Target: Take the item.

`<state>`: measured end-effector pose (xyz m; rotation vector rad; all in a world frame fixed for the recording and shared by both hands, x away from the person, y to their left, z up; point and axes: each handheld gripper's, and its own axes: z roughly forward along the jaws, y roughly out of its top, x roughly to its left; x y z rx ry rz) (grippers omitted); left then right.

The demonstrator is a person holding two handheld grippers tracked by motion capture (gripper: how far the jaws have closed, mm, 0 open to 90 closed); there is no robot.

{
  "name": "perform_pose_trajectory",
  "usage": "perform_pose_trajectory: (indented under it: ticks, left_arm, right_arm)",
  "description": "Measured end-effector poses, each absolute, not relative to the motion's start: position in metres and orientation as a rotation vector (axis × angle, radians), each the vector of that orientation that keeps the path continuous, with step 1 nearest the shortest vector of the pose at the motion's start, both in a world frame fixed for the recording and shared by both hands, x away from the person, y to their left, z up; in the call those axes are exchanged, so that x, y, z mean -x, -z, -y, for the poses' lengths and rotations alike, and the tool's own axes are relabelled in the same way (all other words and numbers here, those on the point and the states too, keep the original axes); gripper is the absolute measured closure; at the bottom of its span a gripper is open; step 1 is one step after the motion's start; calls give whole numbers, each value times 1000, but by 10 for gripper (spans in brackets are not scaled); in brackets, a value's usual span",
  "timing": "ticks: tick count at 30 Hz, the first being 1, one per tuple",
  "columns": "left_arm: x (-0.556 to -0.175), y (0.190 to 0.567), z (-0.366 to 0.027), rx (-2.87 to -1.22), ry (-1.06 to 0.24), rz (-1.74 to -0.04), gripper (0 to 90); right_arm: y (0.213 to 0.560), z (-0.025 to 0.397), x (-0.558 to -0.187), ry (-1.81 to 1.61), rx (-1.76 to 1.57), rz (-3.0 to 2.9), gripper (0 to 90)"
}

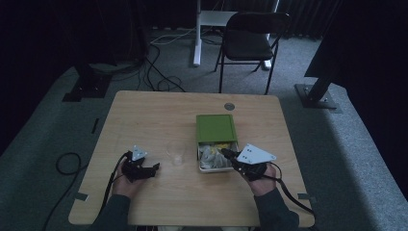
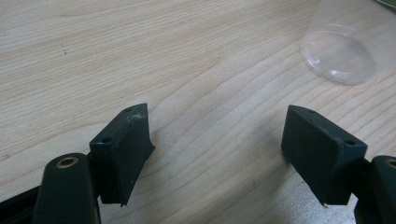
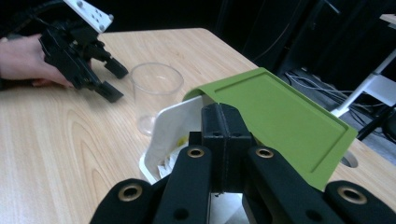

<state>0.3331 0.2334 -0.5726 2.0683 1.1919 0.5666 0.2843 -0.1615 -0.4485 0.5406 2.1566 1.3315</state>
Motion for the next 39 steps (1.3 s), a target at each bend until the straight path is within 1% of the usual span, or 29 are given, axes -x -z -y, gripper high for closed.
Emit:
perform_pose_trajectory:
  ticks: [14, 17, 39]
  left_arm:
    - [-333, 573, -233, -2066, -566, -1193, 250]
    - [-333, 573, -233, -2066, -566, -1193, 250]
    - [-333, 573, -233, -2066, -566, -1193, 250]
  right_arm:
    - [441, 153, -277, -1381, -494, -2158, 900]
    - [435, 146, -276, -1405, -459, -2173, 900]
    - [426, 118, -280, -1543, -380, -2219, 900]
